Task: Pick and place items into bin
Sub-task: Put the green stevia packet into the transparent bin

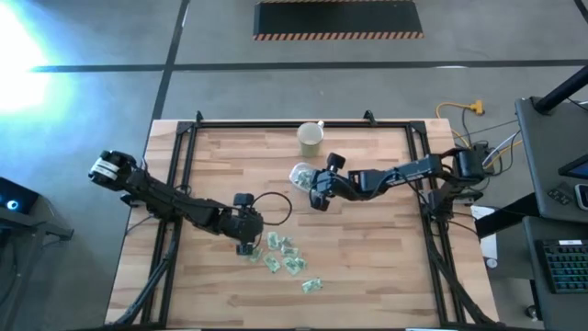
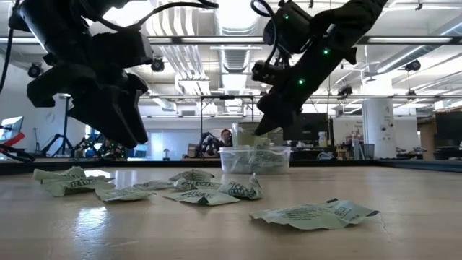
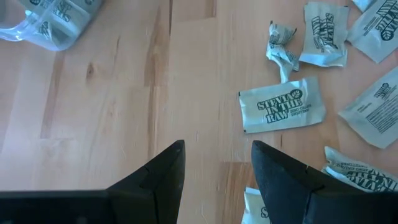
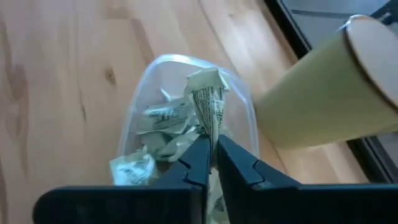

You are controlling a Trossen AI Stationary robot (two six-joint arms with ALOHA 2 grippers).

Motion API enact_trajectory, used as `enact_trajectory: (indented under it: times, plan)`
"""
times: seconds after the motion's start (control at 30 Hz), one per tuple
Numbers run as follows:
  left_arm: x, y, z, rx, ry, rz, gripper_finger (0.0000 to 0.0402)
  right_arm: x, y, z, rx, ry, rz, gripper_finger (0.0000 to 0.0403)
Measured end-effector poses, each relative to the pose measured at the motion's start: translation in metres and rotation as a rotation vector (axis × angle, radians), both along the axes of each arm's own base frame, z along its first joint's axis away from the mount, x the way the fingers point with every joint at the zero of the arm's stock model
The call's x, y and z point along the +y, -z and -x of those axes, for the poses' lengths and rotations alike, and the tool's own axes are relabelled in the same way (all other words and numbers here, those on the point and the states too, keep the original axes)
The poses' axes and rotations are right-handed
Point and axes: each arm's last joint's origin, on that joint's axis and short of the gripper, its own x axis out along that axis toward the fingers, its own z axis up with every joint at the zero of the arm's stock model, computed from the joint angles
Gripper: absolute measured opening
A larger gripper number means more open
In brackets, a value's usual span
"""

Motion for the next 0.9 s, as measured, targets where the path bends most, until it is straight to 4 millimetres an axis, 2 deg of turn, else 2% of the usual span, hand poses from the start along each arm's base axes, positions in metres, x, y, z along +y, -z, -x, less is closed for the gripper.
enact_trajectory:
  times: [0.27, 0.43, 0.7, 0.9]
  plan:
    - [0.000, -0.001, 0.000, -0.002, 0.001, 0.006, 0.0169, 0.000, 0.000, 0.002, 0.002, 0.009, -0.027, 0.0107]
    - [-0.002, 0.000, 0.000, 0.013, 0.028, 0.047, 0.0169, 0.004, -0.016, 0.005, -0.045, -0.010, -0.018, 0.0148]
    - [-0.006, 0.000, 0.006, 0.085, 0.059, 0.164, 0.0169, 0.032, -0.065, 0.024, -0.145, -0.157, -0.015, 0.0164]
    - [-0.014, 0.004, 0.015, 0.177, 0.065, 0.265, 0.0169, 0.063, -0.080, 0.038, -0.172, -0.305, -0.144, 0.0156]
